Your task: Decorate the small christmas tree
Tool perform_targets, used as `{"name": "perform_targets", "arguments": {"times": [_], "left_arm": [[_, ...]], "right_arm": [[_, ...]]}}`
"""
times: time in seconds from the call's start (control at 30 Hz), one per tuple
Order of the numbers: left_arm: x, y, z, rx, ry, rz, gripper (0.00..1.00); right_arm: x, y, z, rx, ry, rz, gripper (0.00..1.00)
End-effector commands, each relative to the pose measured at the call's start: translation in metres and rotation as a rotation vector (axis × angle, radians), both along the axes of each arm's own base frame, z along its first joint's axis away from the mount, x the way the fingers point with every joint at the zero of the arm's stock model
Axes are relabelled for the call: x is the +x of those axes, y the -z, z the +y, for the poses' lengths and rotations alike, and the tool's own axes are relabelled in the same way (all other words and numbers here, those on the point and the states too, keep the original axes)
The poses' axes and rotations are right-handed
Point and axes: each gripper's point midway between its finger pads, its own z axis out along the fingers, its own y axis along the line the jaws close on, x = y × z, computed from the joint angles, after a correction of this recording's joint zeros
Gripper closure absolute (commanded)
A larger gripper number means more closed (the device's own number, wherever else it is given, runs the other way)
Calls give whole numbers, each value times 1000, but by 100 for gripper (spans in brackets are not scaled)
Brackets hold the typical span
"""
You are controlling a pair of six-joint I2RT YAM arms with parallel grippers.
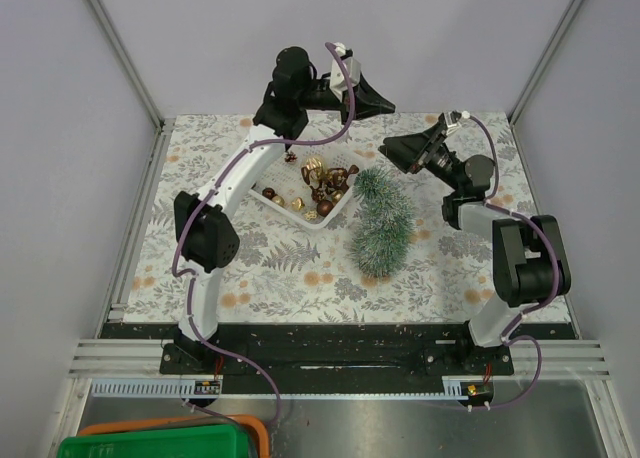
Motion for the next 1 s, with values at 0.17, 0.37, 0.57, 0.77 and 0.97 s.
{"name": "perform_targets", "arguments": {"times": [0.17,0.37,0.57,0.77,0.97], "left_arm": [[-13,-26,4,-43,-4,-65,100],[-15,-27,6,-44,-8,-61,100],[-18,-30,7,-49,-12,-61,100],[-21,-34,9,-55,-22,-61,100],[-26,-38,16,-58,-50,-56,87]], "right_arm": [[-24,-21,7,-297,104,-433,45],[-13,-13,21,-474,177,-496,55],[-8,-5,16,-502,233,-490,81],[-2,-1,-10,-639,404,-456,100],[2,-11,-39,-713,579,-423,100]]}}
